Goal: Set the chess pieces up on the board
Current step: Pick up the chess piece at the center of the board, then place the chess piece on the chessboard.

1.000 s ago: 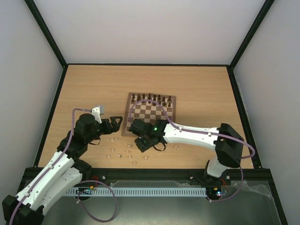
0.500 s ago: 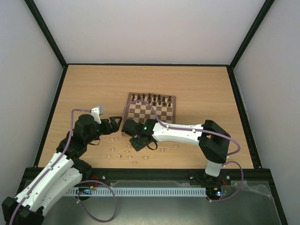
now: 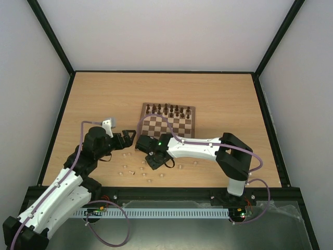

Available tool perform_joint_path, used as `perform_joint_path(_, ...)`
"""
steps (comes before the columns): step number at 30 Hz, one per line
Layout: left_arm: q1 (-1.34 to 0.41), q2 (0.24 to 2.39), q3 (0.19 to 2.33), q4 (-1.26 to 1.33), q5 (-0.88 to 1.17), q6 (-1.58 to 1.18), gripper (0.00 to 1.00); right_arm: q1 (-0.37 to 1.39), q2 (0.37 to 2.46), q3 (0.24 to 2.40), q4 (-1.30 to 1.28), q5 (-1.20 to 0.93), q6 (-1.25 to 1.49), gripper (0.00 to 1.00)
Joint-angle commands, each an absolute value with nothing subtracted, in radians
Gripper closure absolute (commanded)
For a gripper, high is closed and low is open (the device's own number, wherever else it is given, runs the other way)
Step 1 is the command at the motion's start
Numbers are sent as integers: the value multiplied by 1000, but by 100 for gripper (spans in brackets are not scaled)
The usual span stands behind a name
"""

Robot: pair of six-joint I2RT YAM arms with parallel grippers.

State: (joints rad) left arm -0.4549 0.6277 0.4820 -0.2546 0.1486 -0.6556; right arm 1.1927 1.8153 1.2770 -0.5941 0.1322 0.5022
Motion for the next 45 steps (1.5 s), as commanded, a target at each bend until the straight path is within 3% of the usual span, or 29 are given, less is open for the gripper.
perform_joint_path(1,-451,637,472,-235,152,-657,1,1203,1844,1261,-653,118,502,70)
perform_joint_path(4,-451,638,471,-234,151,-657,1,1206,1851,1259,-654,116,499,73)
perform_joint_path(13,-451,650,472,-226,152,-656,1,1206,1873,1266,-648,107,479,98)
perform_joint_path(27,-451,640,499,-250,137,-652,1,1114,1915,1523,-786,209,370,98)
perform_joint_path(45,-443,583,518,-292,87,-655,1,1021,2035,1649,-808,189,290,97)
